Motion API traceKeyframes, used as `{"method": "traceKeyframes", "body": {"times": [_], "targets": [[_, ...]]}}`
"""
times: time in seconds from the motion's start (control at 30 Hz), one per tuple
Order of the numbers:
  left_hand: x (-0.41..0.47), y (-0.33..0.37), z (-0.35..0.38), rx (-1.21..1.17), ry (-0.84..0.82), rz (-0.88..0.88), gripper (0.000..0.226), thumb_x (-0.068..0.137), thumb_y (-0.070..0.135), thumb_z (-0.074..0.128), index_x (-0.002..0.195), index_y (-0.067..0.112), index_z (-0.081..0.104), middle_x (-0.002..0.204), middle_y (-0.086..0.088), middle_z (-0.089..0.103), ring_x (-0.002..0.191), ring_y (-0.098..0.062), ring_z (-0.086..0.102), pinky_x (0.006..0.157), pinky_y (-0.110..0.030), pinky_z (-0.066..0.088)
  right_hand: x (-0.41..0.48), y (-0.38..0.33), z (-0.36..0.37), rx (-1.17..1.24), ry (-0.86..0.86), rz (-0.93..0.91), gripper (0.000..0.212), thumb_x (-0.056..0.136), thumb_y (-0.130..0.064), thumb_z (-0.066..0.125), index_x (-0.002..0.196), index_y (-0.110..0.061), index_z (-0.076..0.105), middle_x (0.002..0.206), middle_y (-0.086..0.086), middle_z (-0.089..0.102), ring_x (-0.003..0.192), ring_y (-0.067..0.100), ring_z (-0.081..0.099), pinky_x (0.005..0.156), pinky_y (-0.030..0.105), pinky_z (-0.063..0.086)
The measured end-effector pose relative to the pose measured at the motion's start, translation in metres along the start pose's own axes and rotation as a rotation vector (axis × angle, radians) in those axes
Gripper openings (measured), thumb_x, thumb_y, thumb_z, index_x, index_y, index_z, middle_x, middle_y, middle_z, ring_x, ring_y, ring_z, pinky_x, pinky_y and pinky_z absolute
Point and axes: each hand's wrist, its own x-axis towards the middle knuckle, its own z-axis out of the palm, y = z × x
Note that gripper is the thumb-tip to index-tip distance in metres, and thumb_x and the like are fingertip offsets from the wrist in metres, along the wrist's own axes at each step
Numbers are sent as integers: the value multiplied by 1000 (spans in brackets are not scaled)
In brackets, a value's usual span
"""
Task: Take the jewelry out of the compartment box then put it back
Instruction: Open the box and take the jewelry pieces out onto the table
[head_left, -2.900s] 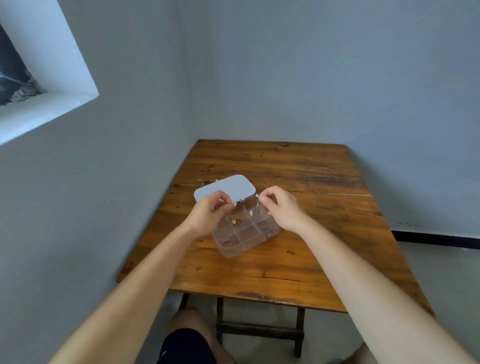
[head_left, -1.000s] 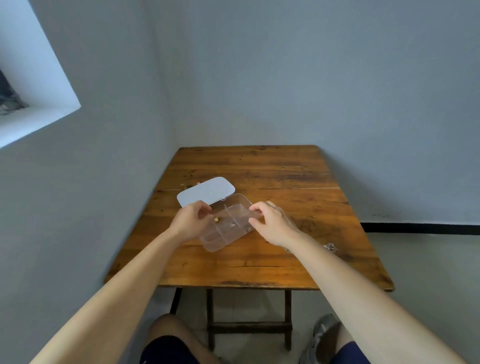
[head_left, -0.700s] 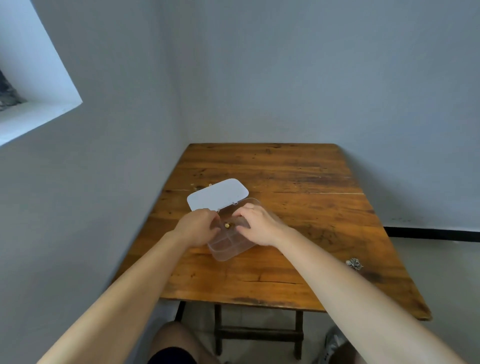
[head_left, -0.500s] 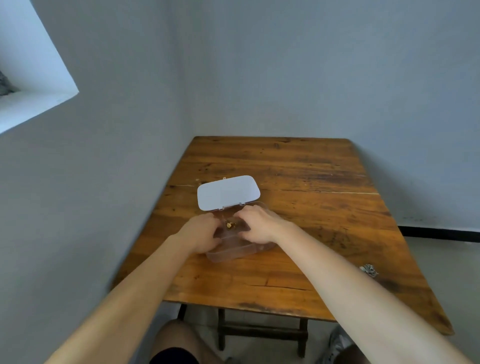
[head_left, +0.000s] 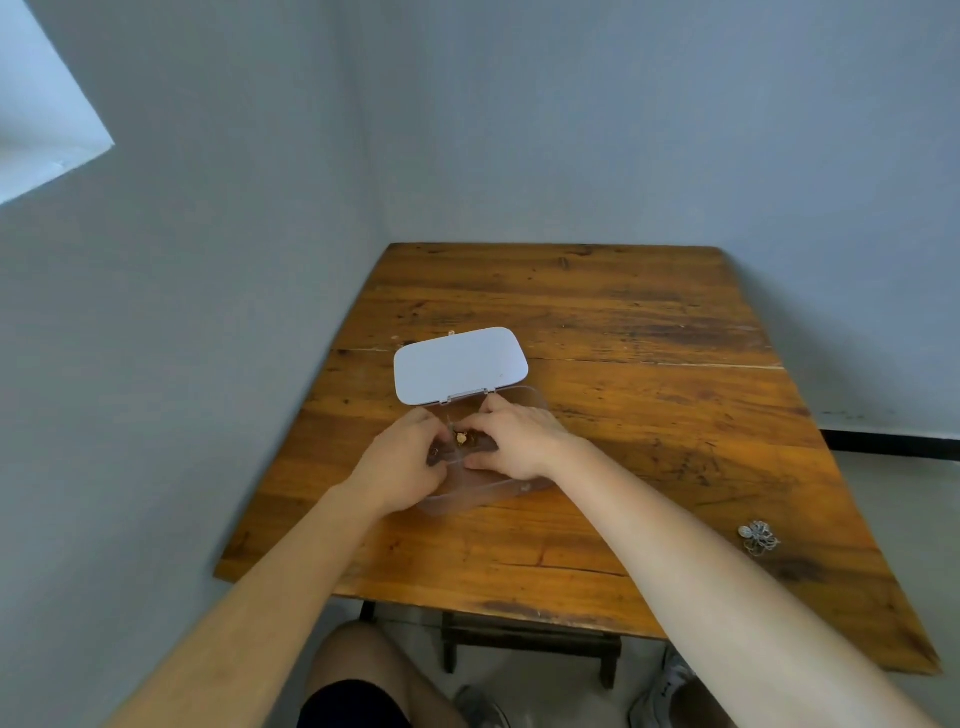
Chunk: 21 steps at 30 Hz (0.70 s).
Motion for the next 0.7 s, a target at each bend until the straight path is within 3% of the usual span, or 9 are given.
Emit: {"method": "traceKeyframes", "body": {"times": [0.1,0.2,0.33,0.5,0.7], "targets": [[1,8,0,271,51,28,36,84,38,64,117,25,61,113,5,58,101,-15,58,94,-35,46,-1,0,1,6,12,-12,49,93,-51,59,140,-40,49,124,-1,54,112,24,57,82,37,44],[4,13,-2,374,24,33,28,86,43,60,108,25,64,101,4,59,93,-15,58,88,-34,47,-1,2,0,32,24,-26,38,92,-50,61,129,-39,58,107,-5,59,99,20,58,72,34,42],[3,9,-9,150,-54,10,16,85,29,66,101,27,66,95,6,58,84,-14,59,72,-26,51,0,3,1,49,57,-25,29,90,-51,63,114,-36,64,101,-10,61,94,17,58,70,32,41],[1,1,-8,-26,-40,11,20,83,14,71,94,30,67,92,12,63,82,-5,58,66,-15,42,-1,5,2,90,82,-27,26,88,-51,66,108,-34,64,101,-11,66,89,13,57,69,31,42],[-5,3,-6,-222,25,-23,28,80,2,74,90,26,65,87,11,64,82,-4,60,67,-13,46,-3,4,3,127,120,-13,27,86,-50,69,105,-33,61,96,-12,63,85,13,58,67,32,43]]}}
